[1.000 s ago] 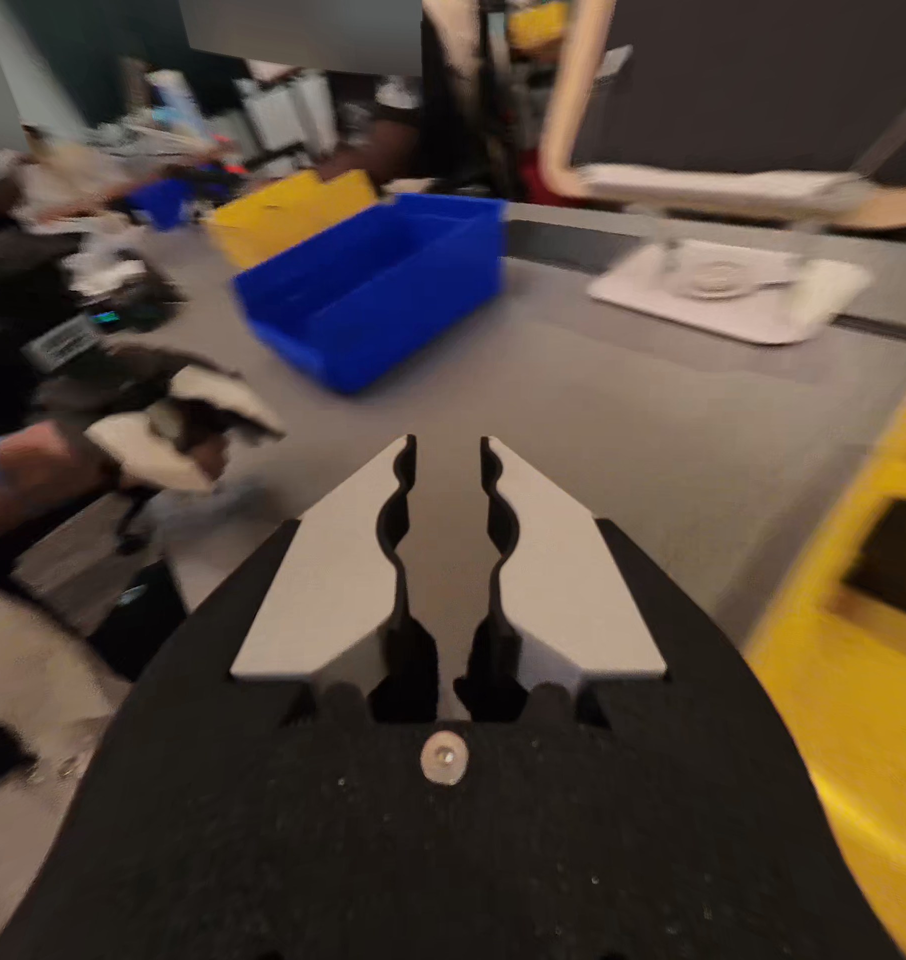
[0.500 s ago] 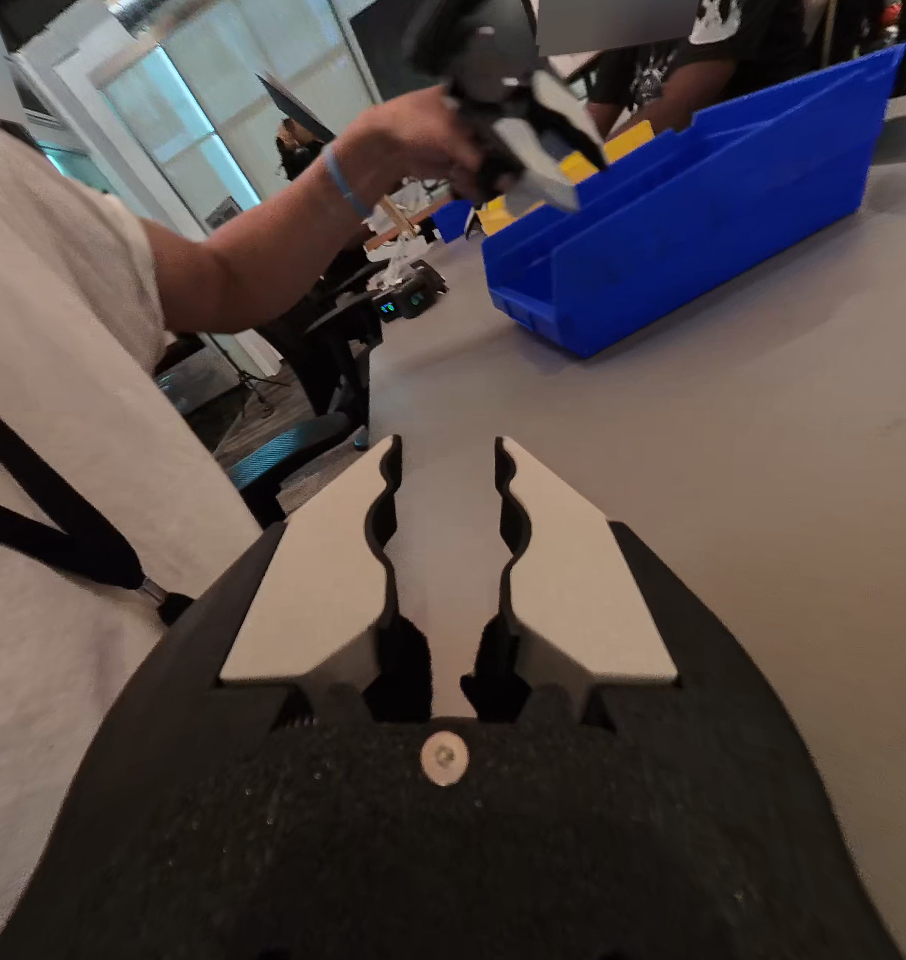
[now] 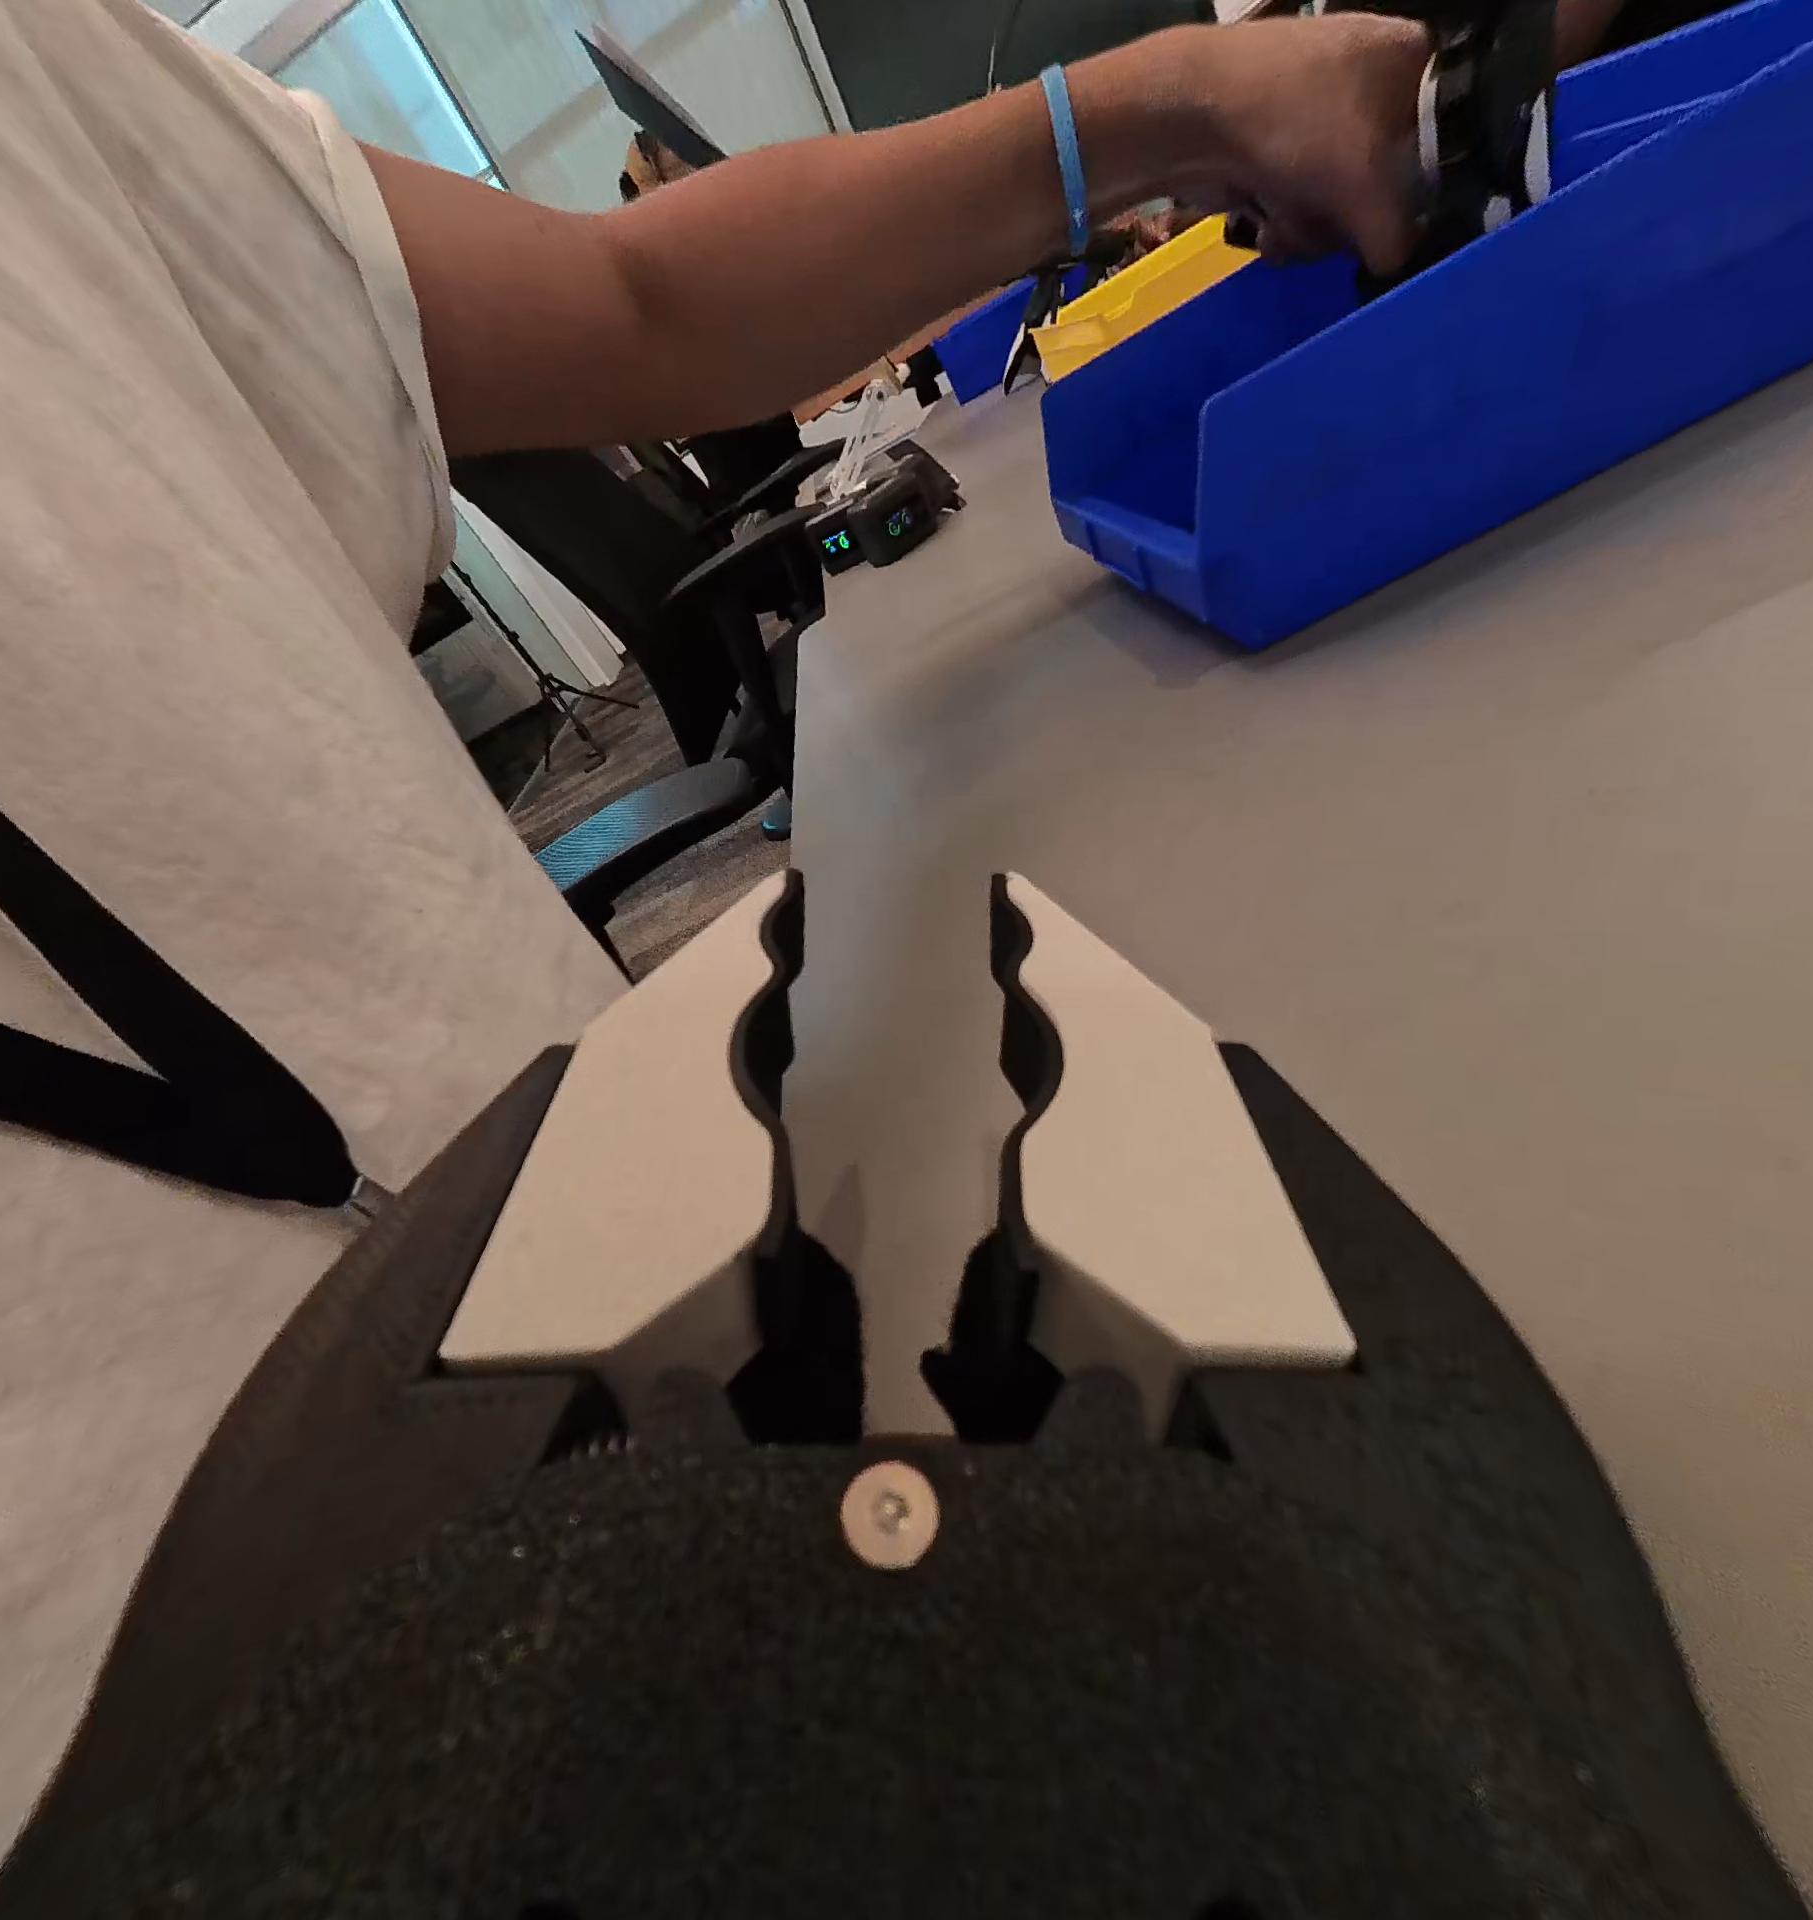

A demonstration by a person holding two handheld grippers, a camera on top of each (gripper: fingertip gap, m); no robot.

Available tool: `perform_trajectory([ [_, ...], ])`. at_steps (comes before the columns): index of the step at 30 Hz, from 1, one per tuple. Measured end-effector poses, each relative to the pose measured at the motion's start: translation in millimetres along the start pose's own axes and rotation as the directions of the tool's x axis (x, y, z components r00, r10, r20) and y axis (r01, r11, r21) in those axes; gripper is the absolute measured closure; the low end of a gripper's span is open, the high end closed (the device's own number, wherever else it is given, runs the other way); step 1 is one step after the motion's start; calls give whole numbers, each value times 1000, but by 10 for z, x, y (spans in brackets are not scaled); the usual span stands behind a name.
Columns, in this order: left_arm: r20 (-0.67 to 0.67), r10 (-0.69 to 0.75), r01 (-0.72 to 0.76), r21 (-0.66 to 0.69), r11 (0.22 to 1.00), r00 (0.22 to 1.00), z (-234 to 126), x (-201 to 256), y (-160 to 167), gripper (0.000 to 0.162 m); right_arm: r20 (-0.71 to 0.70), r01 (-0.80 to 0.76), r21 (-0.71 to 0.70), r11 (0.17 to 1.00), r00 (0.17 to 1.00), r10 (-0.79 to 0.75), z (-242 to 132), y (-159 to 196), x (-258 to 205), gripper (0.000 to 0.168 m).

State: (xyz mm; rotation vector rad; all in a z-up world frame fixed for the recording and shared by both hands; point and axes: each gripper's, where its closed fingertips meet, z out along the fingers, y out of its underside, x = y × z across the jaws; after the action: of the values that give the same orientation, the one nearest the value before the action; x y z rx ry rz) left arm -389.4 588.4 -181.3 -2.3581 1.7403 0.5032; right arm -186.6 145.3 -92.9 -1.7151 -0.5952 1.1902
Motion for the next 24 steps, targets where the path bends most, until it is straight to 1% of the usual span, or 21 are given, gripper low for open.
perform_trajectory([
  [2,53,7,-7,8,1000,999,9,-59,-11,144,12,-12,-1,1000,1000,12,6,4,-13,133],
  [3,57,15,-16,8,1000,998,8,-59,-11,148,14,-13,-2,1000,1000,13,10,4,-14,133],
  [4,56,17,-18,11,1000,998,5,-50,-13,155,12,-12,-4,1000,1000,12,14,7,-12,133],
  [9,71,49,-52,38,998,996,-28,14,10,156,3,-10,-6,1000,1000,10,24,1,9,133],
  [12,82,83,-90,87,992,993,-103,95,46,156,3,-21,-1,1000,1000,21,29,-10,21,133],
  [15,115,80,-100,183,978,990,-362,146,62,156,-6,-24,4,1000,1000,24,27,-19,40,133],
  [17,78,65,-87,323,942,995,-703,282,13,156,-25,-26,5,1000,999,26,25,-20,82,133],
  [18,31,57,-64,415,907,998,-929,394,-29,156,-39,-28,4,1000,999,28,24,-21,118,133],
  [19,-38,50,-24,516,857,998,-1189,531,-73,156,-51,-25,6,1000,998,25,25,-30,154,133],
  [20,-126,51,38,613,789,991,-1474,686,-116,156,-61,-15,15,1000,998,16,27,-58,190,133],
  [21,-226,80,105,701,705,971,-1778,874,-152,156,-70,2,26,1000,998,0,31,-106,224,132],
  [22,-324,146,174,776,607,934,-2089,1096,-178,157,-73,16,47,999,997,-13,38,-184,257,132],
  [23,-405,238,245,829,502,883,-2396,1332,-187,156,-63,21,81,997,998,-16,53,-296,270,132],
  [24,-457,353,314,864,393,816,-2697,1574,-178,156,-33,19,120,993,999,-15,72,-429,252,132],
])
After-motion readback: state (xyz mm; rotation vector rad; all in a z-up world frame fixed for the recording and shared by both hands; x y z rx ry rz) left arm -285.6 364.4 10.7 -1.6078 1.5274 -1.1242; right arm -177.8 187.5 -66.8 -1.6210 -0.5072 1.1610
